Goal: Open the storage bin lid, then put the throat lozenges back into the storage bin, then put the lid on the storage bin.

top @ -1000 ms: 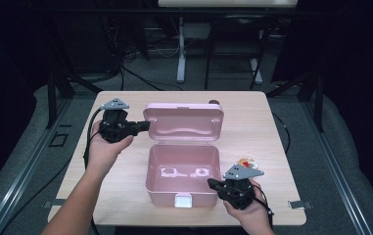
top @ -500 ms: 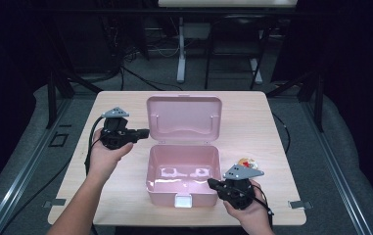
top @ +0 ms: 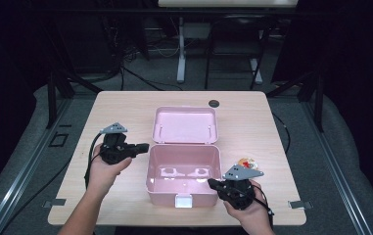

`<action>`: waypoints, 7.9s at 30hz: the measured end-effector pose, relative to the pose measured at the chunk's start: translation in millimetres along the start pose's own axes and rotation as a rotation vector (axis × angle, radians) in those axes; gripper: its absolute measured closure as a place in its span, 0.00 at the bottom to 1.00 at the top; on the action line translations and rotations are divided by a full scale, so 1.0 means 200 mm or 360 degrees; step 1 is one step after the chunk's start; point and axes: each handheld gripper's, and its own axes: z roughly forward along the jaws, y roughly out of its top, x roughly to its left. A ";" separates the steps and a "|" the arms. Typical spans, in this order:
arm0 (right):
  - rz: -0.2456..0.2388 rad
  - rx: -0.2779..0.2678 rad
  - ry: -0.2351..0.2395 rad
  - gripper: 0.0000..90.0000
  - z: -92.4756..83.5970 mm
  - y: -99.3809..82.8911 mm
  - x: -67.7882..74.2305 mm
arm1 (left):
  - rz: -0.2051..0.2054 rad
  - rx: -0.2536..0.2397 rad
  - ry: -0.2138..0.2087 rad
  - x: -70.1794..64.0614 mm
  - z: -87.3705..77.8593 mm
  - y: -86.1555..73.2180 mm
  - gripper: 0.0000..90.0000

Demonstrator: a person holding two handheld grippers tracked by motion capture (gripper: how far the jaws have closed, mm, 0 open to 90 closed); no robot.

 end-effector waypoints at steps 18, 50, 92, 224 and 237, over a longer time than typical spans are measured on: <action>-0.0006 -0.0063 0.0026 0.97 -0.01 0.03 0.04 | 0.0067 0.0075 -0.0057 -0.03 -0.03 -0.08 0.86; 0.0013 -0.0031 -0.0257 0.61 -0.18 0.21 -0.30 | 0.0148 0.0155 0.0015 -0.04 -0.07 -0.06 0.50; 0.0106 0.0716 -0.0435 0.27 0.02 0.25 -0.66 | 0.0161 0.0119 0.0028 -0.06 -0.12 -0.05 0.48; 0.0456 0.1388 -0.0451 0.21 0.43 0.06 -0.85 | 0.0118 0.0102 0.0108 -0.01 -0.15 -0.06 0.50; 0.0442 0.1396 -0.0431 0.21 0.42 0.06 -0.85 | 0.0117 0.0103 0.0110 0.00 -0.15 -0.06 0.50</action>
